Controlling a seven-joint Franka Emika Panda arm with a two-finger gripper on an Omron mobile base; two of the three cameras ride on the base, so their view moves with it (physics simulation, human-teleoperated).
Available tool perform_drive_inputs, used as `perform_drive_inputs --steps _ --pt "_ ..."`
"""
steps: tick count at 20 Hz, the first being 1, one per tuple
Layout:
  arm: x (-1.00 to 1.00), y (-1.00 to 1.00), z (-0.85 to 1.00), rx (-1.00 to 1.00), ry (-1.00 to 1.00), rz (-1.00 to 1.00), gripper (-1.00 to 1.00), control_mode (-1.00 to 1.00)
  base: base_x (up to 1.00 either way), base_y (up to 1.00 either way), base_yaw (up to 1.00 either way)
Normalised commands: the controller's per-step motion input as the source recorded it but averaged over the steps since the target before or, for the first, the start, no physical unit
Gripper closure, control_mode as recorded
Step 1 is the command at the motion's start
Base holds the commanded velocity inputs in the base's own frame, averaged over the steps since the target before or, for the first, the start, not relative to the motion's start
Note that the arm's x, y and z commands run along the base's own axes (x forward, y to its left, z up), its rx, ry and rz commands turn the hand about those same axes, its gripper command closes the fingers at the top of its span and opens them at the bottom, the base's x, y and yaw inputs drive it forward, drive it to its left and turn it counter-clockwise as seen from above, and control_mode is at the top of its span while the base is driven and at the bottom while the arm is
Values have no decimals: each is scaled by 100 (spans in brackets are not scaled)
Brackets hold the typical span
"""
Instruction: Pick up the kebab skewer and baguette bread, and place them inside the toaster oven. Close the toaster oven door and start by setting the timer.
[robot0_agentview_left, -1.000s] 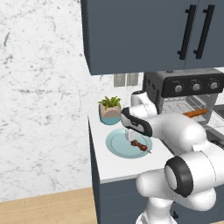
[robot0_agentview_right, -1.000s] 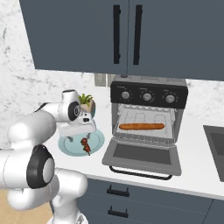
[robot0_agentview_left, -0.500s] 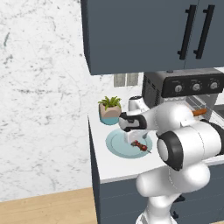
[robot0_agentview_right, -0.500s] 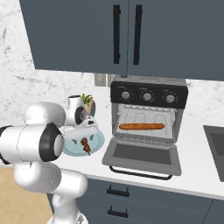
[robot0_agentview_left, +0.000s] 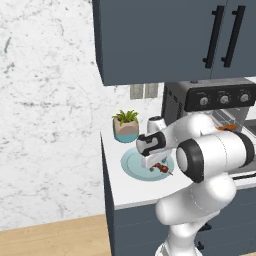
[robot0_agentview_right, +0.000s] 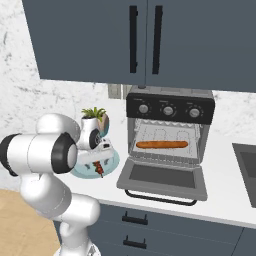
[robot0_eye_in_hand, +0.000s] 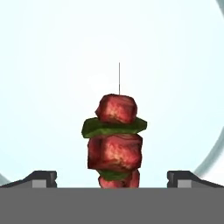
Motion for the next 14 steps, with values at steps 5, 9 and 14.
perform_drive_inputs --steps 5,9,14 --pt "0 0 -12 0 0 0 -100 -100 0 0 0" --pt "0 0 -15 0 -1 0 -100 -100 0 0 0" --pt "0 0 -6 0 -1 0 -100 -100 0 0 0"
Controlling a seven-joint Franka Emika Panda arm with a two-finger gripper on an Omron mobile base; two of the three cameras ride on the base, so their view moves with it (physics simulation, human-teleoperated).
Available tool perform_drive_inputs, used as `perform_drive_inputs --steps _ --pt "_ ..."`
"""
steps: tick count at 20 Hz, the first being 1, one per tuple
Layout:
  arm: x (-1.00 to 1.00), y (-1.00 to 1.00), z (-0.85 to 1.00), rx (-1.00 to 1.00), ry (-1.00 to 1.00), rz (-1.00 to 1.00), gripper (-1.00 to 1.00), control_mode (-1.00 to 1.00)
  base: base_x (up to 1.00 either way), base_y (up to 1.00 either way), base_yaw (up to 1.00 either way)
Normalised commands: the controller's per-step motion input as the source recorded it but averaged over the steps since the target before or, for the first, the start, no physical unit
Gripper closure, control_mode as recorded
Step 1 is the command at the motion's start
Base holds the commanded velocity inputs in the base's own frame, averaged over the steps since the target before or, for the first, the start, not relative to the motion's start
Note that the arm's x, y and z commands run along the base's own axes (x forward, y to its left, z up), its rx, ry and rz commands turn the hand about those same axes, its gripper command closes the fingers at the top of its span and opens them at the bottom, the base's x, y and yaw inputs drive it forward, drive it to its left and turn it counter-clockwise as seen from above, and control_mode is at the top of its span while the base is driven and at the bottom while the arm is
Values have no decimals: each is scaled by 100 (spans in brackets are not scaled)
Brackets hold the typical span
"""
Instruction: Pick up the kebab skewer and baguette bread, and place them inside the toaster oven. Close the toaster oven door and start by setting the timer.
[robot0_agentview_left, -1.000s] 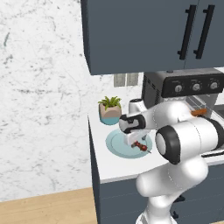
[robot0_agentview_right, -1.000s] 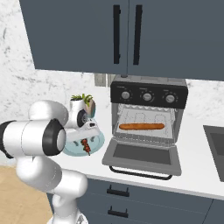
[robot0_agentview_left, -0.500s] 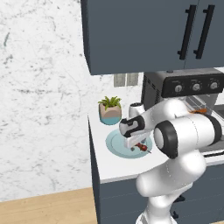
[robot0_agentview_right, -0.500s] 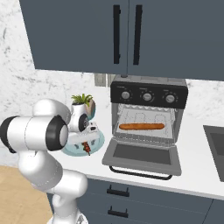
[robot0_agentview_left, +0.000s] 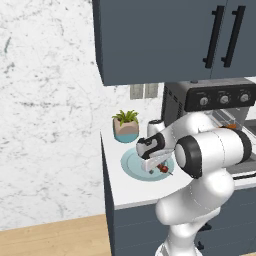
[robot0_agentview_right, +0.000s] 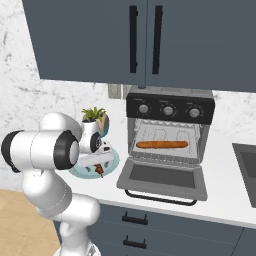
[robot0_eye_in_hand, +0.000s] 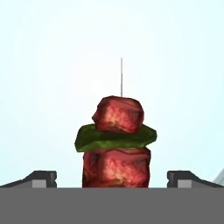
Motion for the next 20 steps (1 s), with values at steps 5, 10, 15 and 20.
perform_drive_inputs --steps 5,10,15,20 --pt "0 0 0 0 0 0 -100 -100 0 0 0" --pt "0 0 0 0 0 0 100 -100 0 0 0" --pt "0 0 0 0 0 0 100 -100 0 0 0" --pt "0 0 0 0 0 0 100 -100 0 0 0"
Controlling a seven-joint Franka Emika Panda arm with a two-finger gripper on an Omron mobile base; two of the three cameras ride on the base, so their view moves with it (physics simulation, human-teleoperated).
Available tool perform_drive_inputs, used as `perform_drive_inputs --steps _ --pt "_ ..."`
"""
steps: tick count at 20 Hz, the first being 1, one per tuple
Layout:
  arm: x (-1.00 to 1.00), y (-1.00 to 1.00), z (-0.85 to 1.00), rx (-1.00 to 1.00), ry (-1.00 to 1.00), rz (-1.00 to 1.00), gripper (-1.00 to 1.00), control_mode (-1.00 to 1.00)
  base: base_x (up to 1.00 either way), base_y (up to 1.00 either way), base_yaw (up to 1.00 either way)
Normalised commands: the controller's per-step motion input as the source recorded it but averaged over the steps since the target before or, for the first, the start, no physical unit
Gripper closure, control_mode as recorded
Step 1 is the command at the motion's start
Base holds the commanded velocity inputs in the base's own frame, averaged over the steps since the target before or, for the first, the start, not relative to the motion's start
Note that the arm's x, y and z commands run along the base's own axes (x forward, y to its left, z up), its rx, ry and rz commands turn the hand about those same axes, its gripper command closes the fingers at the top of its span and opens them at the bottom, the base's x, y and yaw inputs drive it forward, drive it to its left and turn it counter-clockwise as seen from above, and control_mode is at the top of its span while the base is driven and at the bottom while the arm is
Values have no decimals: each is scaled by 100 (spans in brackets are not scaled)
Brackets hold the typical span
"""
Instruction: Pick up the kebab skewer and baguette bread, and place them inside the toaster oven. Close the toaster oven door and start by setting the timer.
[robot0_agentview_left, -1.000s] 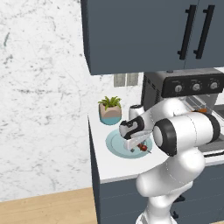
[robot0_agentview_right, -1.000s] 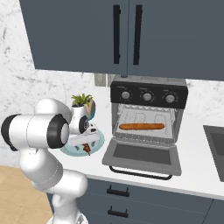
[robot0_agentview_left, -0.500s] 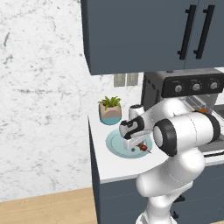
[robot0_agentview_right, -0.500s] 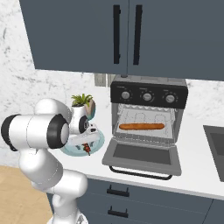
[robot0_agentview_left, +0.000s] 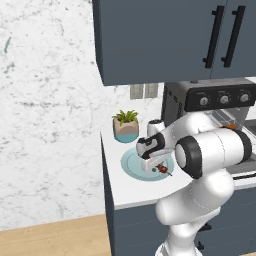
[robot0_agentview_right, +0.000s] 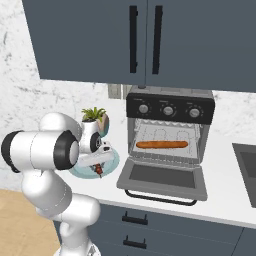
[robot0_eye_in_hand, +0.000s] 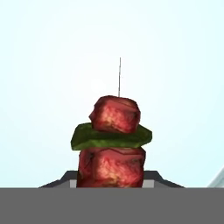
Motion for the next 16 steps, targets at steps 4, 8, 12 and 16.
perform_drive_inputs --steps 4,8,12,16 --pt "-1 -11 44 0 0 -5 100 -100 0 0 0" --pt "-3 -17 81 1 2 -14 100 -100 0 0 0" --pt "-21 -22 86 3 1 -16 100 -100 0 0 0" --pt "-42 -22 76 2 0 -17 100 -100 0 0 0"
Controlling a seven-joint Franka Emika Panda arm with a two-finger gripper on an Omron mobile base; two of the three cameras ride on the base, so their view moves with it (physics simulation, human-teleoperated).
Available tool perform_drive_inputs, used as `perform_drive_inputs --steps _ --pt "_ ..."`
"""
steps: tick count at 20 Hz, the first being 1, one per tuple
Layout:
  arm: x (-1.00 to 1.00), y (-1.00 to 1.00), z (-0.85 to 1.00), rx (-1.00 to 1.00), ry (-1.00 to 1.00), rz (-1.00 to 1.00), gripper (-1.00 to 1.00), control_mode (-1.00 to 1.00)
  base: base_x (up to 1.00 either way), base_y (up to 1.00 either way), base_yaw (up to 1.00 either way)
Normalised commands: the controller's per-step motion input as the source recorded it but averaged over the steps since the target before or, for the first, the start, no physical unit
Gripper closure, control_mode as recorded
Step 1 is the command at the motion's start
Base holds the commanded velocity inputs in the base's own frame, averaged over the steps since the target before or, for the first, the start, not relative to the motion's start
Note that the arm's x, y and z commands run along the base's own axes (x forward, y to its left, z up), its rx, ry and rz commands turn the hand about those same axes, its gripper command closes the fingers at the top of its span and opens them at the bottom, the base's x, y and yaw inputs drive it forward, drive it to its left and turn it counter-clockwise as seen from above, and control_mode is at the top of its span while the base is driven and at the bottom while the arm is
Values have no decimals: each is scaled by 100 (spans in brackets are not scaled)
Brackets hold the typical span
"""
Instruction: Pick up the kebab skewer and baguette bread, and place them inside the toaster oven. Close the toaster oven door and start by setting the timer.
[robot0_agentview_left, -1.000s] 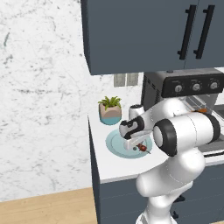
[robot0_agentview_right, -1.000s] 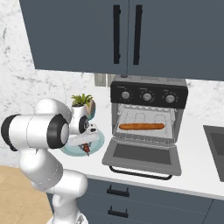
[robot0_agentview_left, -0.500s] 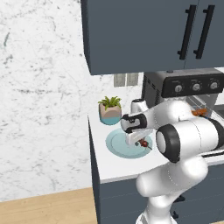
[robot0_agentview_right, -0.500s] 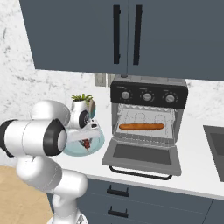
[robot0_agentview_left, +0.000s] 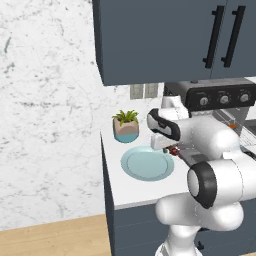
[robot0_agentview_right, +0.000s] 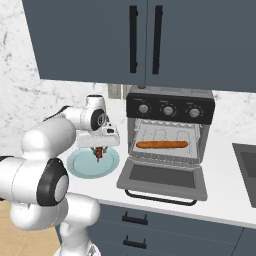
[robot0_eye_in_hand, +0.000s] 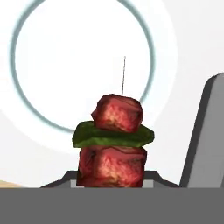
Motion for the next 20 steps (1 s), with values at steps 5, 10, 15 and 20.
perform_drive_inputs --steps 5,10,15,20 --pt "-49 -26 69 2 0 -24 100 -100 0 0 0" --pt "-25 -49 44 1 0 -34 100 -100 0 0 0" --pt "-6 -67 31 0 0 -42 100 -100 0 0 0" --pt "-8 -69 8 0 0 -50 100 -100 0 0 0"
